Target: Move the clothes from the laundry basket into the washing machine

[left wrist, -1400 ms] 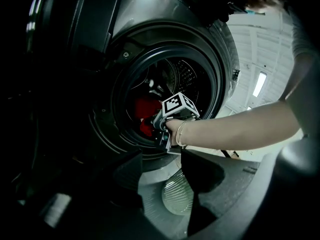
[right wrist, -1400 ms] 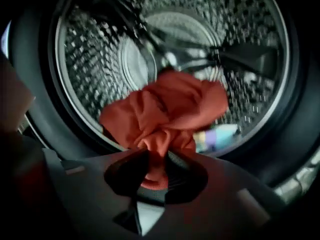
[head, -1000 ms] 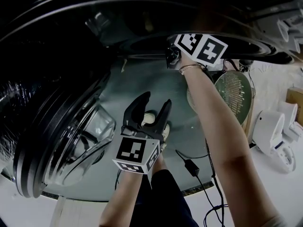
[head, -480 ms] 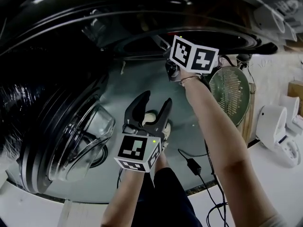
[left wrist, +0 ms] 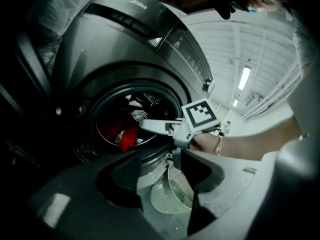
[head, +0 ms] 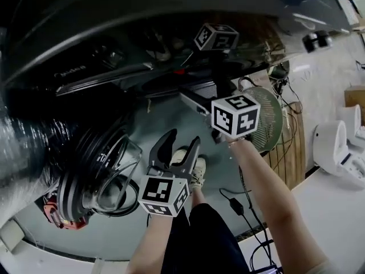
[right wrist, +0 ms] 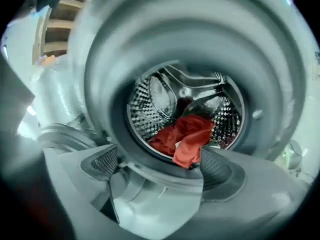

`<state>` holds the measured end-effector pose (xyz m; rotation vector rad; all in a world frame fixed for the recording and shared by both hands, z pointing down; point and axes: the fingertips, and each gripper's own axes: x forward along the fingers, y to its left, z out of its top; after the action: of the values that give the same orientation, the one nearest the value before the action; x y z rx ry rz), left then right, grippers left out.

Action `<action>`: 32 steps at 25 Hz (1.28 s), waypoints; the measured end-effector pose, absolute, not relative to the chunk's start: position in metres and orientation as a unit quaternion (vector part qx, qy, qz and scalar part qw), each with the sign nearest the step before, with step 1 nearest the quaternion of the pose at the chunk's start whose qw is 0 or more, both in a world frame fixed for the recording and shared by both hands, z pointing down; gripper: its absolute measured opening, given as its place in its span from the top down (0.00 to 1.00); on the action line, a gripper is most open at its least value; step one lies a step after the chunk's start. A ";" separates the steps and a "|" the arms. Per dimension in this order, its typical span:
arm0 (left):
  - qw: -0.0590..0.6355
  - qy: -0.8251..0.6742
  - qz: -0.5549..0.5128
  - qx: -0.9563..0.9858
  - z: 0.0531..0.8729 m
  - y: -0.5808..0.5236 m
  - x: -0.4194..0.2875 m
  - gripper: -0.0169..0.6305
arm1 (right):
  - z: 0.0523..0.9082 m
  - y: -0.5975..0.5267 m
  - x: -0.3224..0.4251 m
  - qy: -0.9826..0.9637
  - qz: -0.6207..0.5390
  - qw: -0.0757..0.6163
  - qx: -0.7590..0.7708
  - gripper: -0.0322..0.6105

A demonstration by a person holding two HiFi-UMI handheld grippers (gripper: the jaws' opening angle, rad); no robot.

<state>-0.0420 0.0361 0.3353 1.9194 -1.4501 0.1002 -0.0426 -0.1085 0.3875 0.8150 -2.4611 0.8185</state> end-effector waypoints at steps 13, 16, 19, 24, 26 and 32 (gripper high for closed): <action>0.282 -0.530 0.049 0.798 0.157 0.038 -0.030 0.63 | 0.164 -0.026 0.040 -0.890 0.295 0.140 0.318 0.42; 0.257 -0.516 0.057 0.815 0.120 0.043 -0.021 0.66 | 0.114 -0.010 0.054 -0.894 0.281 0.113 0.330 0.54; 0.236 -0.504 0.062 0.829 0.091 0.046 -0.014 0.68 | 0.074 0.005 0.068 -0.895 0.272 0.086 0.342 0.64; 0.208 -0.485 0.052 0.847 0.047 0.042 -0.002 0.86 | 0.021 0.026 0.094 -0.899 0.237 0.059 0.364 0.91; 0.200 -0.476 0.048 0.855 0.032 0.040 0.003 0.91 | 0.005 0.034 0.099 -0.907 0.217 0.044 0.358 0.91; 0.183 -0.446 0.065 0.874 0.011 0.051 0.023 0.97 | -0.021 0.056 0.108 -0.913 0.199 0.018 0.356 0.91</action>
<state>0.0227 0.0505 0.0106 2.4652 -1.2570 0.1838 0.1076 0.0556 -0.0207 1.1060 -2.8351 0.6182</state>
